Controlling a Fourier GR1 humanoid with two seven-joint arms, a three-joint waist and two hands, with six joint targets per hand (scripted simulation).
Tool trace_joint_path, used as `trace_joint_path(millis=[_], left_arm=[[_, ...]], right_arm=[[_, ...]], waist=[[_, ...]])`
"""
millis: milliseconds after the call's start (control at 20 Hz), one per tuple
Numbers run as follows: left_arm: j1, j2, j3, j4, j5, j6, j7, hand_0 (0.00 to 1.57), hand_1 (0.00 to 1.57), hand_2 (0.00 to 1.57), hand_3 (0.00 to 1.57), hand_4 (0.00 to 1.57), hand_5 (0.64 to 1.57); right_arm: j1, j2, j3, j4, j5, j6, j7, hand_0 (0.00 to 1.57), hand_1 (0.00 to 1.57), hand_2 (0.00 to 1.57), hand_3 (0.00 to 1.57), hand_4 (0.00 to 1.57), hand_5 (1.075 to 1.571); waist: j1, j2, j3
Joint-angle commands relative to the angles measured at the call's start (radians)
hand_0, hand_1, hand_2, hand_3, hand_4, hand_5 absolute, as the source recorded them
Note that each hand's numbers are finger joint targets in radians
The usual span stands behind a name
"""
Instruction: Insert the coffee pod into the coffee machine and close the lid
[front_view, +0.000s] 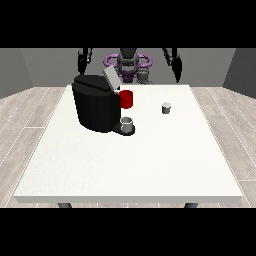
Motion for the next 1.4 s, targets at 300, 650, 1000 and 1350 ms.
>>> trace_joint_path(millis=[300, 650, 1000, 1350], left_arm=[[-0.041, 0.206, -0.032, -0.001, -0.095, -0.179, -0.140, 0.00, 0.00, 0.00, 0.00, 0.00, 1.571], [-0.164, 0.266, -0.005, 0.099, -0.182, -0.183, -0.089, 0.00, 0.00, 0.00, 0.00, 0.00, 1.571], [-0.358, 0.363, 0.057, 0.253, -0.196, -0.268, -0.029, 0.00, 0.00, 0.00, 0.00, 0.00, 1.571], [-0.448, 0.425, 0.056, 0.446, -0.323, -0.237, -0.100, 0.00, 0.00, 0.00, 0.00, 0.00, 1.571]], right_arm=[[-0.036, 0.016, -0.039, 0.022, 0.089, -0.131, 0.006, 0.00, 0.00, 0.00, 0.00, 0.00, 1.571], [-0.042, 0.047, 0.016, 0.024, 0.158, -0.163, -0.016, 0.00, 0.00, 0.00, 0.00, 0.00, 1.571], [-0.134, 0.056, 0.017, 0.067, 0.140, -0.136, -0.044, 0.00, 0.00, 0.00, 0.00, 0.00, 1.571], [-0.178, 0.070, 0.044, 0.060, 0.168, -0.145, -0.031, 0.00, 0.00, 0.00, 0.00, 0.00, 1.571]], waist=[[-0.029, -0.006, 0.0293], [-0.097, 0.038, 0.0301], [-0.139, 0.126, 0.0302], [-0.208, 0.245, 0.0298]])
